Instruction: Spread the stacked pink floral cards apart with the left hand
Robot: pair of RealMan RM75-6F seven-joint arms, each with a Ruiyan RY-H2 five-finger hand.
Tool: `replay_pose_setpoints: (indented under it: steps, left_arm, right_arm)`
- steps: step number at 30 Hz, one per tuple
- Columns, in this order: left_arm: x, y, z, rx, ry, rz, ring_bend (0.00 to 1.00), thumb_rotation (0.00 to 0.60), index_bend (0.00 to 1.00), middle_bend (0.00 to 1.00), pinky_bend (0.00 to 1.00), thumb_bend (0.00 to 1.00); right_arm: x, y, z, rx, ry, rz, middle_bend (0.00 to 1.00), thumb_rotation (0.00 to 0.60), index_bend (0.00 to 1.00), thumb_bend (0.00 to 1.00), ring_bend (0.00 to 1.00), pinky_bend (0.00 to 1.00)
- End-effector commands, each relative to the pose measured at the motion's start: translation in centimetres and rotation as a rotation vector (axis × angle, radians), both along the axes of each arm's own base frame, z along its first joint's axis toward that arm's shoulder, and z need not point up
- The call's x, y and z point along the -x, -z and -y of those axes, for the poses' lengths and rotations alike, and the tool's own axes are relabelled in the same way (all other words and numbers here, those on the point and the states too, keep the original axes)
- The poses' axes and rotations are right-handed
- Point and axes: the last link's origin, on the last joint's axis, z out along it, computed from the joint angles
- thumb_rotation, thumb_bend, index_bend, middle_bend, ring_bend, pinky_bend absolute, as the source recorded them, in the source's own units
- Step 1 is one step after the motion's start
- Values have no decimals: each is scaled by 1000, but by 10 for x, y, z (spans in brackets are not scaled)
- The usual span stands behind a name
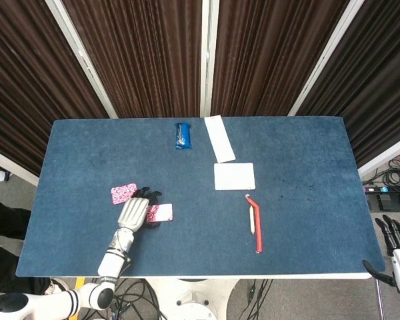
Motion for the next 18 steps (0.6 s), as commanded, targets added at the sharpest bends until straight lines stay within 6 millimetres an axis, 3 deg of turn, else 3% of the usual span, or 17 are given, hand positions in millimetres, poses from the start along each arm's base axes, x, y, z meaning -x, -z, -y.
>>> replay_pose_setpoints:
  steps: [1, 18]
  left_arm:
    - [0, 0, 0, -1, -1, 1, 93, 600, 243, 345, 171, 145]
    - [4, 1, -1, -4, -24, 15, 100, 600, 265, 382, 169, 158]
  right_arm:
    - [0, 0, 0, 0, 1, 0, 0, 600, 0, 124, 0, 0]
    - [3, 1, 0, -1, 9, 0, 0, 600, 0, 125, 0, 0]
